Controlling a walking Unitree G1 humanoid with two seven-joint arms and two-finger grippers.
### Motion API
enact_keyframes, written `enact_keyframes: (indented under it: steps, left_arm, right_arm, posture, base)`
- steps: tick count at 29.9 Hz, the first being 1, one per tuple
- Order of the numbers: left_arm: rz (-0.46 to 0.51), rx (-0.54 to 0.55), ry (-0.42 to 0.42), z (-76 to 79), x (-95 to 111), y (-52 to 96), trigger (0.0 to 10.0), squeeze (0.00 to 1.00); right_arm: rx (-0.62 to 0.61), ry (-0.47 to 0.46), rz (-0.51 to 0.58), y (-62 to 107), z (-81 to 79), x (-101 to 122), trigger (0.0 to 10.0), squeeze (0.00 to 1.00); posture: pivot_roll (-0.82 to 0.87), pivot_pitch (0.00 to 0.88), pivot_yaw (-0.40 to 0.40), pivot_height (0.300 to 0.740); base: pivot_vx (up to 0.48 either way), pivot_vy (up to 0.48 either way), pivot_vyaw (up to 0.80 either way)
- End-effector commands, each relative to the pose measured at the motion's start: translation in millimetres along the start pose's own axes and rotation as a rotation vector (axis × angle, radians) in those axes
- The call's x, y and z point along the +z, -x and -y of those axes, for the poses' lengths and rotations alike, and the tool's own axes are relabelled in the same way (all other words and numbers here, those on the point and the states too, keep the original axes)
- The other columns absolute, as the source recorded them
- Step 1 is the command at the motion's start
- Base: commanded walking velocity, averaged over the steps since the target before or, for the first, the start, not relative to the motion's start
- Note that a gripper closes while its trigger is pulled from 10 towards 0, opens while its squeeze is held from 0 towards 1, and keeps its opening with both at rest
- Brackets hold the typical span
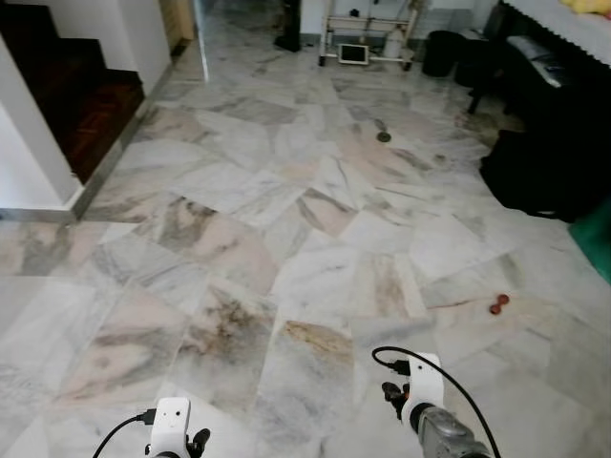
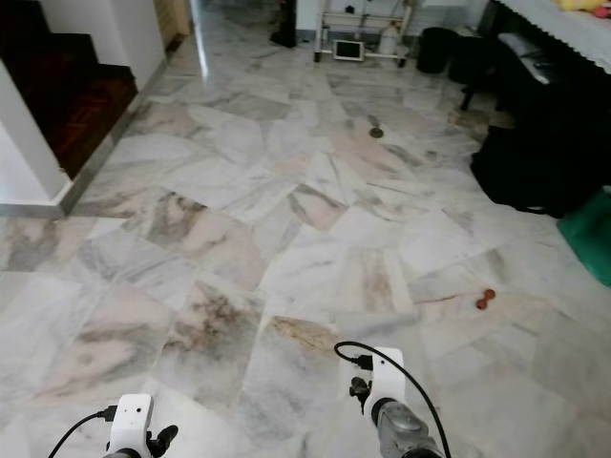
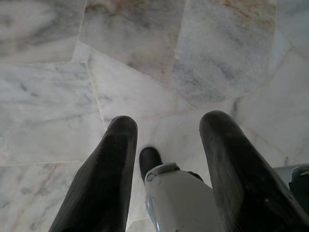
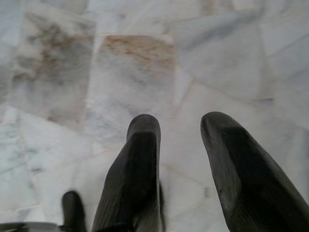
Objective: Setting the table
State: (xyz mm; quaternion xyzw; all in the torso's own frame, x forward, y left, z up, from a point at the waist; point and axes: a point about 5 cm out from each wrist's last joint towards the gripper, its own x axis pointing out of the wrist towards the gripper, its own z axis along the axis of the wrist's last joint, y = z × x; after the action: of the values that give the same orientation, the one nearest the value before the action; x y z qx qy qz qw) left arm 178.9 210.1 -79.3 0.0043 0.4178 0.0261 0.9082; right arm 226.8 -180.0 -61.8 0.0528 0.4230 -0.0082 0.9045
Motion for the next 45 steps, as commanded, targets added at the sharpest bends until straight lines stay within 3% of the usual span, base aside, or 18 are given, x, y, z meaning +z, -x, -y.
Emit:
enact_keyframes:
  steps: [1,17,25,29,45]
  left_arm:
    - [0.007,-0.001,0.008,-1.2,1,0.0,10.0,0.00]
    - [0.046,0.035,0.017,-2.2,6,-0.4,10.0,0.00]
    - [0.051,0.037,-0.045,-5.9,9,-0.3,10.0,0.00]
    - [0.051,0.036,-0.014,-4.3,9,-0.8,10.0,0.00]
    - [0.052,0.023,-0.025,0.7,10,-1.5,10.0,0.00]
  right_arm:
    - [-0.002,-0.008,0.000,-0.6,0.5,4,10.0,0.00]
    - [-0.002,-0.007,-0.014,0.5,0.2,-4,10.0,0.00]
    - [0.000,-0.006,-0.015,0.5,0.2,-4,10.0,0.00]
    - [0.000,-0.005,-0.016,0.6,0.5,-5,10.0,0.00]
    - [-0.010,0.006,-0.018,1.2,2.4,-7,10.0,0.00]
  posture:
    - [-0.01,0.000,-0.066,0.740]
    - [0.00,0.000,-0.066,0.740]
    - [0.00,0.000,-0.066,0.740]
    - [0.00,0.000,-0.067,0.740]
    - [-0.01,0.000,-0.075,0.740]
  base:
    - [0.000,0.000,-0.77]
    - [0.000,0.000,-0.77]
    - [0.000,-0.118,-0.77]
    - [0.000,-0.354,-0.77]
    - [0.000,0.000,-0.76]
